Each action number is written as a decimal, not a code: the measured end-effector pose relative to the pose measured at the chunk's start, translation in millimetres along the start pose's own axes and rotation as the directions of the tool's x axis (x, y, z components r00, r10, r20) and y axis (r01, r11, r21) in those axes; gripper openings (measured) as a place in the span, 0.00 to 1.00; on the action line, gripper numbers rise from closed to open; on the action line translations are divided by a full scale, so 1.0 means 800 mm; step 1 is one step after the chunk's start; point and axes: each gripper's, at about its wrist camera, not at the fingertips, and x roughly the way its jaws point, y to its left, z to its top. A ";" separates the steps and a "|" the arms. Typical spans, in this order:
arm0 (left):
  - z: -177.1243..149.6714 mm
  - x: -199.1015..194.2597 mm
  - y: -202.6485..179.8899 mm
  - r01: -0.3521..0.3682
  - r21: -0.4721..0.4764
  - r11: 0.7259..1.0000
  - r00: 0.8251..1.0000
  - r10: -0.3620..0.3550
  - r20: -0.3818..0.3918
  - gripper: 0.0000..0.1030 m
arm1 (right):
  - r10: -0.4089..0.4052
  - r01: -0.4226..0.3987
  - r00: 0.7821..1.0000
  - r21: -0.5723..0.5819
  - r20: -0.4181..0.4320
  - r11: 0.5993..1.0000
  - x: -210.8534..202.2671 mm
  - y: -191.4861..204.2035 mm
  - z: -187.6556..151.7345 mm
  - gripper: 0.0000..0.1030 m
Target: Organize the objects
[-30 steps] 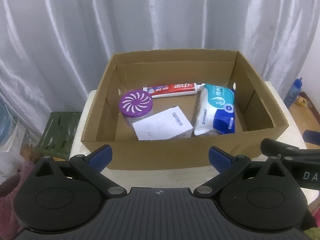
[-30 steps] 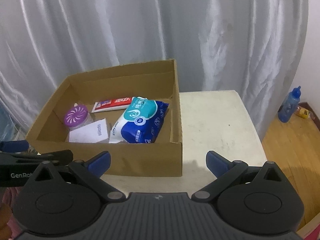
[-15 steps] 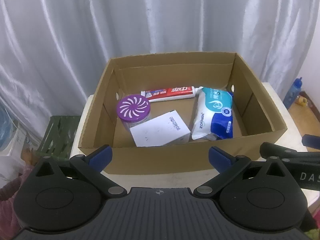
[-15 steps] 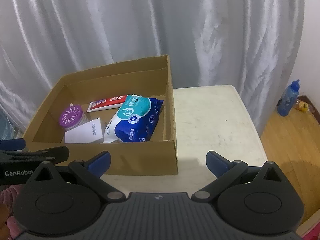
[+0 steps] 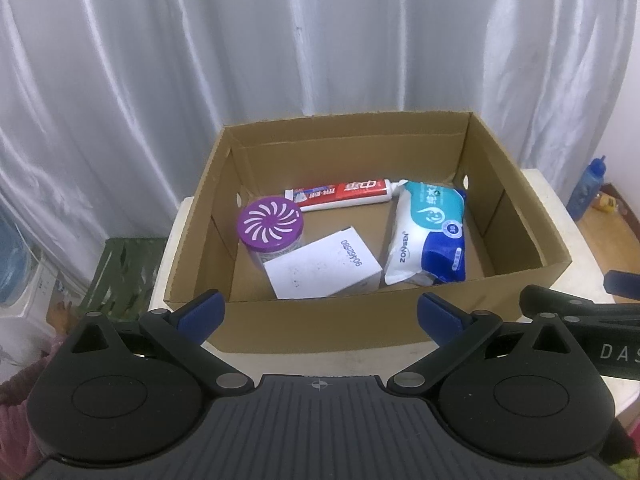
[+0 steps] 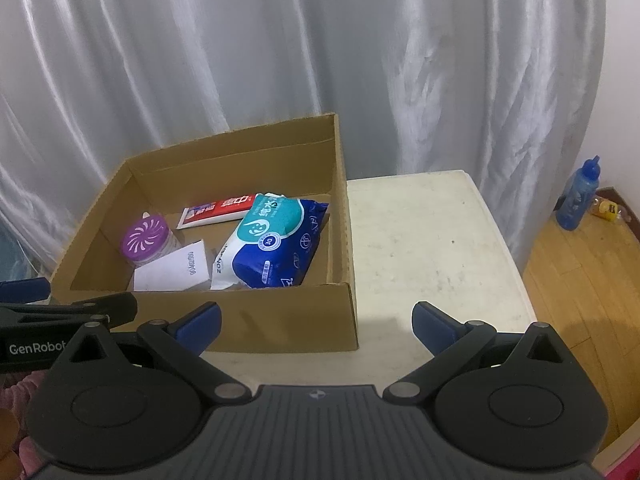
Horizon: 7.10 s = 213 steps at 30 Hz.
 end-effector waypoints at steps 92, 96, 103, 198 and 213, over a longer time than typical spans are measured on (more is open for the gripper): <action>-0.017 -0.001 0.006 -0.015 -0.028 0.999 0.999 0.014 -0.032 1.00 | -0.004 0.003 0.999 -0.019 -0.034 1.000 0.003 0.011 -0.010 1.00; -0.019 0.001 0.007 -0.017 -0.035 0.999 0.999 0.015 -0.037 1.00 | -0.005 0.004 0.999 -0.025 -0.041 1.000 0.005 0.013 -0.010 1.00; -0.020 0.004 0.009 -0.012 -0.037 0.999 0.999 0.010 -0.042 1.00 | -0.003 0.001 0.999 -0.029 -0.047 1.000 0.008 0.013 -0.010 1.00; -0.007 -0.009 0.006 -0.028 -0.034 0.999 1.000 0.028 -0.005 1.00 | 0.006 -0.006 1.000 -0.021 -0.020 1.000 -0.005 0.014 0.001 1.00; -0.007 -0.012 0.006 -0.031 -0.031 0.999 1.000 0.031 0.000 1.00 | 0.005 -0.006 1.000 -0.017 -0.015 1.000 -0.009 0.015 0.002 1.00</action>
